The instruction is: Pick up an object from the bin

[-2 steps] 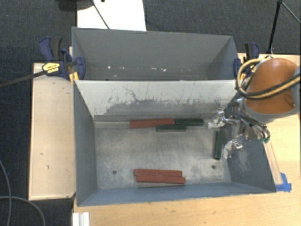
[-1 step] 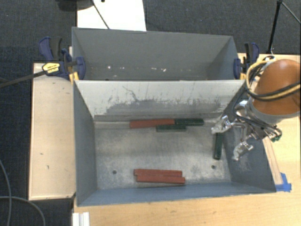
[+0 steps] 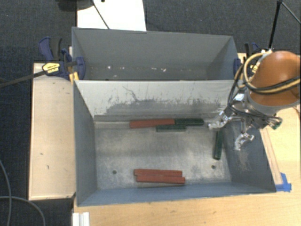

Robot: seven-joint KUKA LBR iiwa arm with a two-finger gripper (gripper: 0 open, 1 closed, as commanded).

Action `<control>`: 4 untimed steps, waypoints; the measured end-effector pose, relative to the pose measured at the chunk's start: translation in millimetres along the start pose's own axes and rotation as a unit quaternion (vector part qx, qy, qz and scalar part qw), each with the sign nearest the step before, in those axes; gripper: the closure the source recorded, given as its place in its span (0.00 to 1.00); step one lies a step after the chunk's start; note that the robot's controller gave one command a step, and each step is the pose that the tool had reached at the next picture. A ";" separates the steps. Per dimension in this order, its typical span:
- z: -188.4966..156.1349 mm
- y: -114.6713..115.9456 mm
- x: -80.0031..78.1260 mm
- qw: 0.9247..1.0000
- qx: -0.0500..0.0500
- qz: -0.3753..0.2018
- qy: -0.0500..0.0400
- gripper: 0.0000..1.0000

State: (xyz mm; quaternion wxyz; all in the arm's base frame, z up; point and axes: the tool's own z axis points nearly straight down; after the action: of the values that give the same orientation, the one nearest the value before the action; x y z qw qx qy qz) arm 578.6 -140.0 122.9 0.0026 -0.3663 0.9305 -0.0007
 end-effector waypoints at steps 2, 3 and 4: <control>50.3 0.6 5.1 0.979 -0.001 -0.204 -0.004 1.00; 50.3 0.6 5.1 0.979 -0.001 -0.204 -0.004 1.00; 47.7 1.5 5.8 0.979 -0.003 -0.204 -0.003 1.00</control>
Offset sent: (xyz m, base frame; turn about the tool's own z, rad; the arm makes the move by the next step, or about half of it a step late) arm -0.0067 -0.0078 -0.0529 -0.4123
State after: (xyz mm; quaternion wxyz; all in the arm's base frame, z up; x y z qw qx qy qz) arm 573.6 -142.8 75.2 0.0038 -0.5485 0.8361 0.0021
